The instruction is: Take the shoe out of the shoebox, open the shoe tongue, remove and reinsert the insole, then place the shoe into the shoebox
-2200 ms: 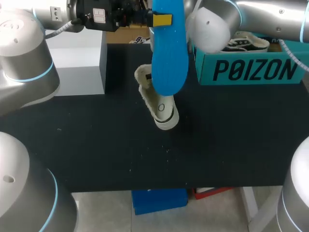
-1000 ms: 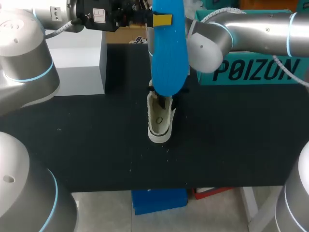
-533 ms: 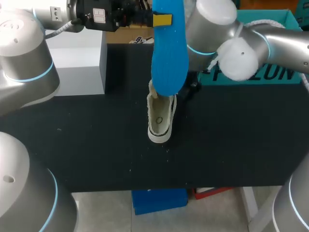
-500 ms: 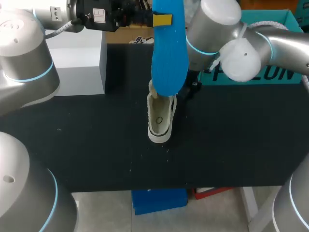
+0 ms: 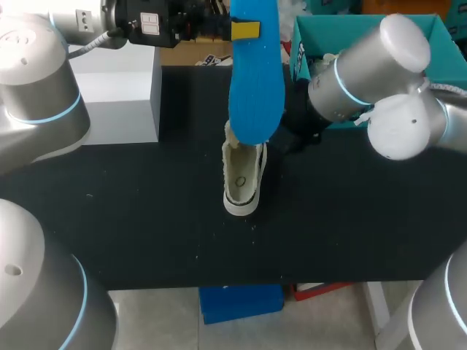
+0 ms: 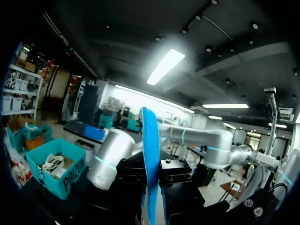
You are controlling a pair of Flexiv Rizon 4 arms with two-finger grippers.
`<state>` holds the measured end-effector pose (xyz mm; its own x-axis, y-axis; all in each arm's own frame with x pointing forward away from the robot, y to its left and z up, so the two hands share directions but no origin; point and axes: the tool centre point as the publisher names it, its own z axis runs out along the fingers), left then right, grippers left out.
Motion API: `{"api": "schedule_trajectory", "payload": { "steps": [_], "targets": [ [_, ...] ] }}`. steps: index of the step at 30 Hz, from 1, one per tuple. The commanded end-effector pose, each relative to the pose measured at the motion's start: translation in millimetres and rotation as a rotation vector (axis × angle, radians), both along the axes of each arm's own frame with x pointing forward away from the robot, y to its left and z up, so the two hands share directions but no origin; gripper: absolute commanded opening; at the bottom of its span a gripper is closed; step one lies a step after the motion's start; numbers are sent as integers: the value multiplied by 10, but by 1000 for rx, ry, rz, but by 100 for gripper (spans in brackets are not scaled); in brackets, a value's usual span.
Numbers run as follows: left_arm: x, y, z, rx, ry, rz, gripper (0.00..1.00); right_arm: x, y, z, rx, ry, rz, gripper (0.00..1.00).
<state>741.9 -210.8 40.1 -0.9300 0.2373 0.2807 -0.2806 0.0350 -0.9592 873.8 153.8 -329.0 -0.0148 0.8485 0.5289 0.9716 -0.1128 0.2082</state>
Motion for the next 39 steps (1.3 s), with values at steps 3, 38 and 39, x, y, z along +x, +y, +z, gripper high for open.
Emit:
{"api": "schedule_trajectory", "payload": {
  "steps": [3, 38, 39],
  "targets": [
    [-6, -4, -9, 1, -1, 2, 0, -47, -55, -8, 198, 15, 34, 100],
    [-6, -4, -9, 1, -1, 2, 0, -220, -207, 642, 688, -75, 118, 100],
    [-6, -4, -9, 1, -1, 2, 0, -228, -202, 656, 683, -73, 124, 100]
  ]
}}
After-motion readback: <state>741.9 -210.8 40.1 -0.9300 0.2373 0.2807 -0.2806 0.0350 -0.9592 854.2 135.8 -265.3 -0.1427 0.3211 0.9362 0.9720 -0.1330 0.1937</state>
